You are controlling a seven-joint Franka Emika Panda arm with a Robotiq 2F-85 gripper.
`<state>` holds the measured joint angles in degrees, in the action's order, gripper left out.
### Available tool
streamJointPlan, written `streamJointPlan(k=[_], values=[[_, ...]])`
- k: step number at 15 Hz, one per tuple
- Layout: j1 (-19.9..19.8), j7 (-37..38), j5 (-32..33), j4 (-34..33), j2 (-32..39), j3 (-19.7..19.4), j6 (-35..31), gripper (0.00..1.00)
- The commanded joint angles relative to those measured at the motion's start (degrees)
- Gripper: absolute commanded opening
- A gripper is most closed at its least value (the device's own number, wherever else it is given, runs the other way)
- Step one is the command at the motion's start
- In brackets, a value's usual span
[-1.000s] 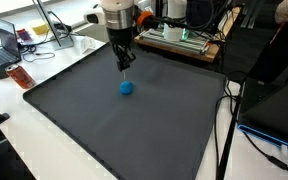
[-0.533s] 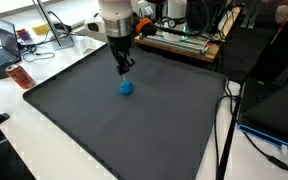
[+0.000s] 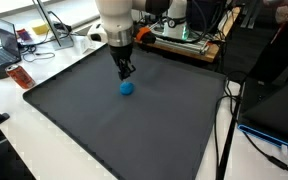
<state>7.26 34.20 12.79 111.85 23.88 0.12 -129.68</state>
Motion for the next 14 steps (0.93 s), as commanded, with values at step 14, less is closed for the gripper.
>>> streamJointPlan(k=[14], values=[[1.70, -2.17, -0.93, 2.96, -7.99, -0.26, 1.00, 0.03]])
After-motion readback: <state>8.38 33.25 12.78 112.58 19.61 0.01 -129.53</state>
